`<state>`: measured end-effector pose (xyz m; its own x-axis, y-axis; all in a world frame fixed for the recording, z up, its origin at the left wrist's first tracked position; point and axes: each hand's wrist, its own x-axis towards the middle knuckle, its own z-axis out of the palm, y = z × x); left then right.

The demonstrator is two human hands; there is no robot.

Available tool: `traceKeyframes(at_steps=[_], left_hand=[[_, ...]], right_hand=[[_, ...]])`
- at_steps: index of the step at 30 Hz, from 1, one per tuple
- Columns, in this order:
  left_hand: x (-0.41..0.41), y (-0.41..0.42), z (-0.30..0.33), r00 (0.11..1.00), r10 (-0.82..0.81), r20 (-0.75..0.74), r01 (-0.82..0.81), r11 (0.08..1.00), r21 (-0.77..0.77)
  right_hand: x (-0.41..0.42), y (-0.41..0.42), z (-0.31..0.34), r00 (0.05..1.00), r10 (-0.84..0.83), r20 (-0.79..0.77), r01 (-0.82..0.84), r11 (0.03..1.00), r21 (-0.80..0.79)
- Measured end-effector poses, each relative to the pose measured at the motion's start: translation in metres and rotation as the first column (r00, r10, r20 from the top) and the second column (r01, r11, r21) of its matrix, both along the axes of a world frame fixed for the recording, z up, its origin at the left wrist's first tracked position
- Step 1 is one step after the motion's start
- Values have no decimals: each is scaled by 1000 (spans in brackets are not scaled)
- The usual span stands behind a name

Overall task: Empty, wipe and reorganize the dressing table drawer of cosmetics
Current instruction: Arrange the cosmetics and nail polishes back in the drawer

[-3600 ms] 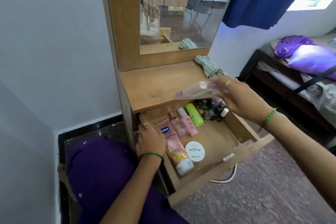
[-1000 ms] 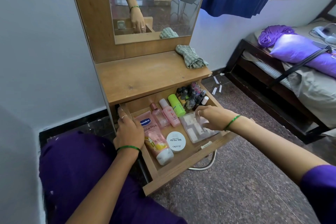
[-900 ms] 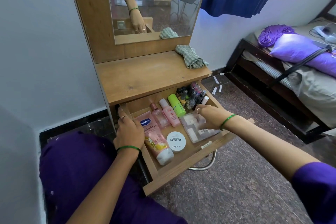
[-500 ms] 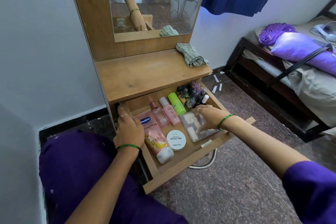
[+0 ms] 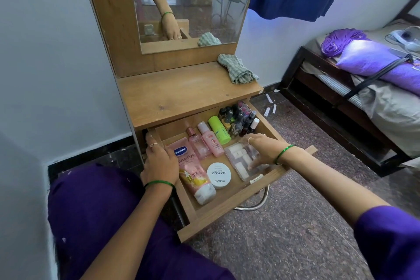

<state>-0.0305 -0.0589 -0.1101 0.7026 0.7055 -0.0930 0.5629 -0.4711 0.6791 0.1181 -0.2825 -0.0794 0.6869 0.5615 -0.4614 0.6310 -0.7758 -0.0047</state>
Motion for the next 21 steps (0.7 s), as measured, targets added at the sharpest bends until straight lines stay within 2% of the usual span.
traceKeyframes(at_steps=[5, 11, 15, 17, 19, 21], left_hand=[[-1, -1, 4, 1000, -7, -8, 7, 1000, -7], [-2, 0, 7, 995, -56, -77, 56, 998, -10], [1, 7, 6, 984, -108, -139, 101, 994, -51], [3, 8, 7, 982, -118, -145, 99, 986, -131], [4, 8, 10, 979, -119, -163, 91, 981, -169], [1, 2, 18, 965, -140, -222, 117, 987, -112]], right_hand=[[-7, 1, 7, 1000, 6, -10, -5, 1000, 14], [-11, 0, 12, 998, -69, 12, 69, 998, 12], [-19, -8, 23, 993, -114, 20, 101, 942, 319], [-30, -15, 25, 986, -138, 96, 81, 889, 450], [-51, -24, 26, 964, -183, 194, 33, 804, 593], [-75, -34, 22, 922, -270, 278, -9, 702, 712]])
